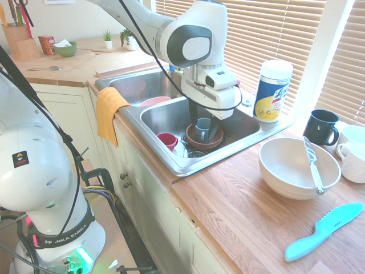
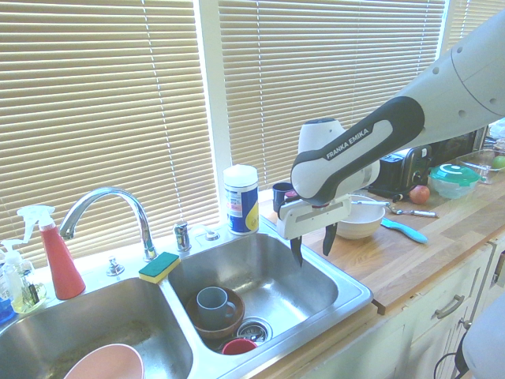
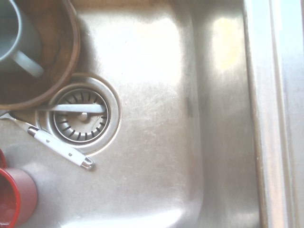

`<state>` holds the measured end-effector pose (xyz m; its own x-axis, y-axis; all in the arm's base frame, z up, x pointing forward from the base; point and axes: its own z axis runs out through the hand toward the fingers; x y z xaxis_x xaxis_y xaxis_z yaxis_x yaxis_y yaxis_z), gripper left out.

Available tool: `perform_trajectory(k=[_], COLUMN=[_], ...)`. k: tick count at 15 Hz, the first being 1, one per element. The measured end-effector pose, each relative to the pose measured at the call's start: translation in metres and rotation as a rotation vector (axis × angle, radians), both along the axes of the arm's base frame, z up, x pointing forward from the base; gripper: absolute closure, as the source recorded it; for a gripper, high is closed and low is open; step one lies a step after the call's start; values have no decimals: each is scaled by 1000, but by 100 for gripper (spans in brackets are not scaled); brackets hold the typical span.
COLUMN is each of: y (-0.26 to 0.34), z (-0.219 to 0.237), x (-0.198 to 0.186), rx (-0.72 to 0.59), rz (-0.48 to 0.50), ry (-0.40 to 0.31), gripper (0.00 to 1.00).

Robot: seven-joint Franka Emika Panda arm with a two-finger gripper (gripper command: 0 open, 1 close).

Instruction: Put the knife into the sink

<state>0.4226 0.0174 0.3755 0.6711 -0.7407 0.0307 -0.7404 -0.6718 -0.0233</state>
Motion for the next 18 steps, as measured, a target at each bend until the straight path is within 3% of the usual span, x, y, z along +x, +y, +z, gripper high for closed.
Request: perform_trajectory(k=[3,6,13,18], y=[-2,-25,-160,-233], z=[3,28,88,89], x=[1,2,-6,33], rx=[-1,-6,-24,-42], rz=[40,209,595,580], ry=[-3,34,116,137], gripper=[0,0,0,0])
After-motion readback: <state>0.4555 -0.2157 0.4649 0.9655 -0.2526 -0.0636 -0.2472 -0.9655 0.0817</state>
